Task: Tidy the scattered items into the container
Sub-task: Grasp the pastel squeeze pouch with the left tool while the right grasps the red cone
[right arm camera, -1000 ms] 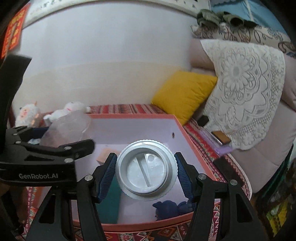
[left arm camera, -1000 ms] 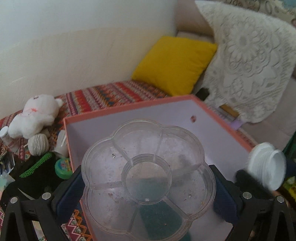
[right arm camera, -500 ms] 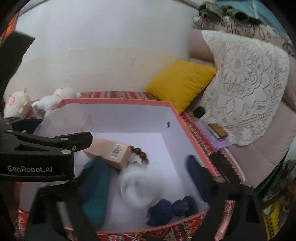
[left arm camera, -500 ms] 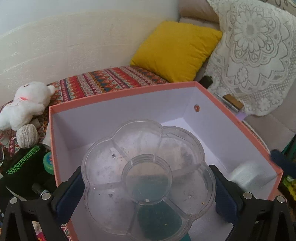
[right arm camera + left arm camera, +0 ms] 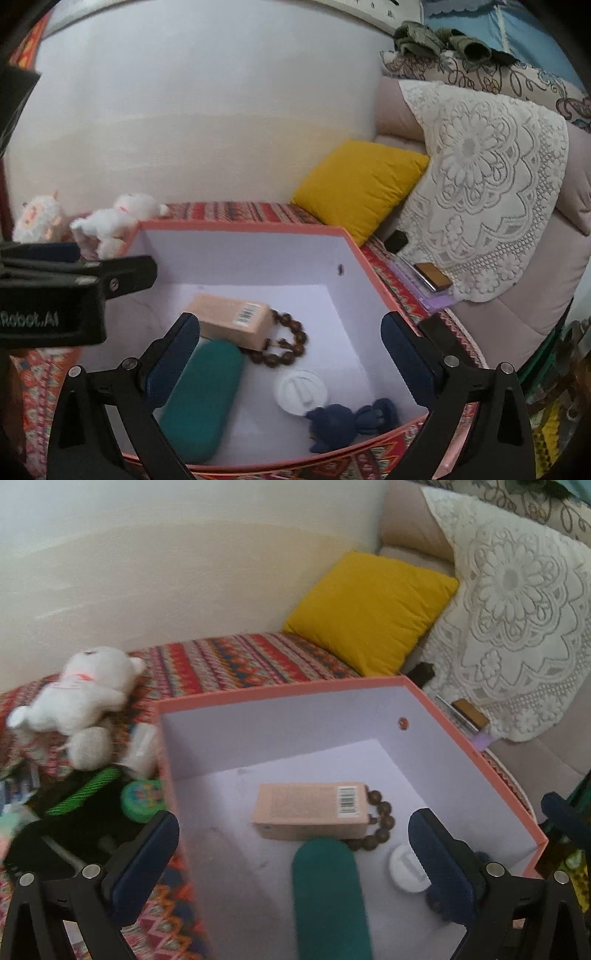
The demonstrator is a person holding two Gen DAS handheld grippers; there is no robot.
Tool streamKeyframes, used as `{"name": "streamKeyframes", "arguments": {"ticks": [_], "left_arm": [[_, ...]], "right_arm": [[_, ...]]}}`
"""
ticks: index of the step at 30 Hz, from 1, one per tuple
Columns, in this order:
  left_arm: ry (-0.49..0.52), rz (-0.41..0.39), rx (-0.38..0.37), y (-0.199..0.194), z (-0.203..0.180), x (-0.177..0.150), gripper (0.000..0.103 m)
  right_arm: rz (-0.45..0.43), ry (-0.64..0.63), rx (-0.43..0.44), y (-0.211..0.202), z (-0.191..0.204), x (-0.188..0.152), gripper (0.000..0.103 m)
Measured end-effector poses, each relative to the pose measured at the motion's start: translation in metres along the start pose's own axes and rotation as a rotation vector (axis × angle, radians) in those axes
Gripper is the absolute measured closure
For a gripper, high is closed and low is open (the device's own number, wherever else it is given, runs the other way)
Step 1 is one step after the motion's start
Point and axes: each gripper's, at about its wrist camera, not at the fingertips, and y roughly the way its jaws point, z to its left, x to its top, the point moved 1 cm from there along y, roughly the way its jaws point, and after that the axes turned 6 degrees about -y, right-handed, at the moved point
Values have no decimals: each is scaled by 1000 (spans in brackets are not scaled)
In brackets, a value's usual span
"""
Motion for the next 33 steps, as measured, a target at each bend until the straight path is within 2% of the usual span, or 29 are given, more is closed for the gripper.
{"name": "streamKeyframes", "arguments": {"ticks": [5, 8, 13, 16, 21, 23, 24, 25, 29, 32, 33], "left_arm": [[-52, -53, 93, -51, 52, -13, 1], [-112, -76, 168, -86, 105, -24, 0], [-193, -78, 348, -135, 193, -57, 0], [-272, -62, 402, -156, 242, -87, 0], [-333, -7, 448, -166, 291, -127, 0], [-347, 14, 439, -164, 299, -136, 0], [-348, 23, 433, -162, 304, -139, 0], [-346, 29, 432, -159, 307, -141, 0], [-340, 49, 424, -145, 316, -145, 0], [-337, 77, 403, -125, 320, -145, 0], [-332, 86, 403, -117, 320, -145, 0]], "right_arm": [[-78, -31, 86, -27, 41, 21, 2], [-131, -92, 153, -47, 83, 30, 0], [-155, -177, 295, -70, 150, 32, 0], [-39, -245, 413, -60, 194, 9, 1], [158, -355, 607, -44, 268, -31, 1], [238, -399, 684, -38, 298, -47, 10], [279, -421, 722, -35, 313, -55, 23], [318, -443, 758, -31, 327, -62, 29], [353, -532, 678, -12, 345, -85, 29], [375, -520, 703, 2, 346, -89, 31], [365, -529, 714, 1, 346, -87, 43]]}}
